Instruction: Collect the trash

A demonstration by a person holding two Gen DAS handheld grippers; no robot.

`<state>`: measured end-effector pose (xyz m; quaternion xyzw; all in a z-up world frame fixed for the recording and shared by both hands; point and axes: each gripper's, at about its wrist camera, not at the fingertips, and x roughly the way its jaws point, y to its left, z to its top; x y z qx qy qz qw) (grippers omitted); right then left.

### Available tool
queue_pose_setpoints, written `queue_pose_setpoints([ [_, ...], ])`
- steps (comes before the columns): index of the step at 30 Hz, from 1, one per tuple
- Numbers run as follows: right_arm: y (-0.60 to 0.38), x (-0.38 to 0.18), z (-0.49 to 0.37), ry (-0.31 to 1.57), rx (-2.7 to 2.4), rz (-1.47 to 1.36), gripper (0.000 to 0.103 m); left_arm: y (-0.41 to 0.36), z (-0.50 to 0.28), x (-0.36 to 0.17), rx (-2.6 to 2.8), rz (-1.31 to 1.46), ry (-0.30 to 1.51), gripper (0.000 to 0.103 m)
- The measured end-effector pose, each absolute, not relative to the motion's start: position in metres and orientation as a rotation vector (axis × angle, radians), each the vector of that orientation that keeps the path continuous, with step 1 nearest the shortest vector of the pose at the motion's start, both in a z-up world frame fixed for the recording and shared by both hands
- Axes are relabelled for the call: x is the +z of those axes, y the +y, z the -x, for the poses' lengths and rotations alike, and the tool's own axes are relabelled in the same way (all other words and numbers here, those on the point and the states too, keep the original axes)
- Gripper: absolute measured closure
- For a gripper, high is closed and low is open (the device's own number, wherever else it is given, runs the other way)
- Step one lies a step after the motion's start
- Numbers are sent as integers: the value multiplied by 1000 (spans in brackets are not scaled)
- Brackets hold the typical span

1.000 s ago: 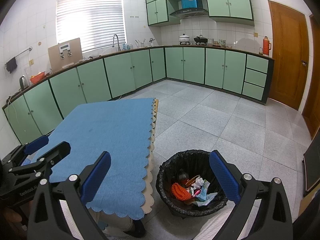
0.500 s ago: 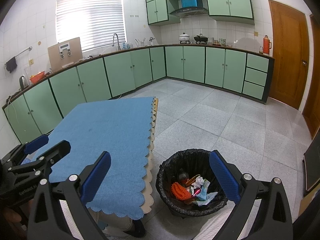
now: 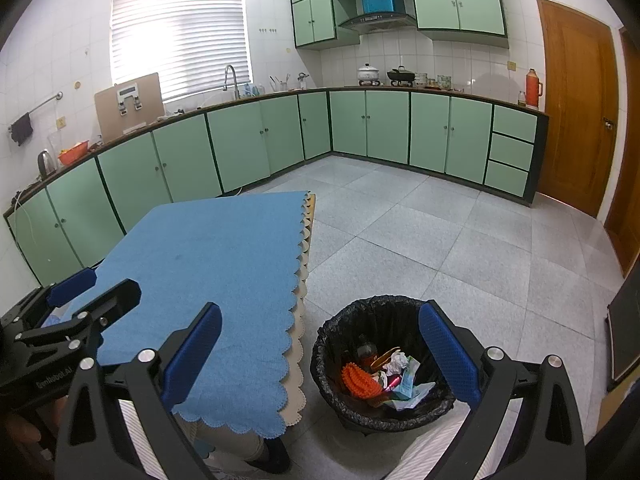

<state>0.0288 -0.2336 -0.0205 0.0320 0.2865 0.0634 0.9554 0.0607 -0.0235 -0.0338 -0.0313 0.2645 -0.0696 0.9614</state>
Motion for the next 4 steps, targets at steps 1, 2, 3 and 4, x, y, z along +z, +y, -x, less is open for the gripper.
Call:
queue_pose_setpoints([
  [1, -234, -20, -29, 582, 129, -64, 6, -23, -61, -34, -140, 66, 539, 16],
  [2, -234, -20, -29, 583, 129, -64, 6, -23, -61, -33, -139, 67, 540, 16],
  [3, -235, -20, -30, 583, 130, -64, 6, -22, -60, -33, -136, 67, 541, 16],
  [4, -235, -20, -30, 583, 130, -65, 6, -22, -61, -32, -135, 67, 541, 16],
])
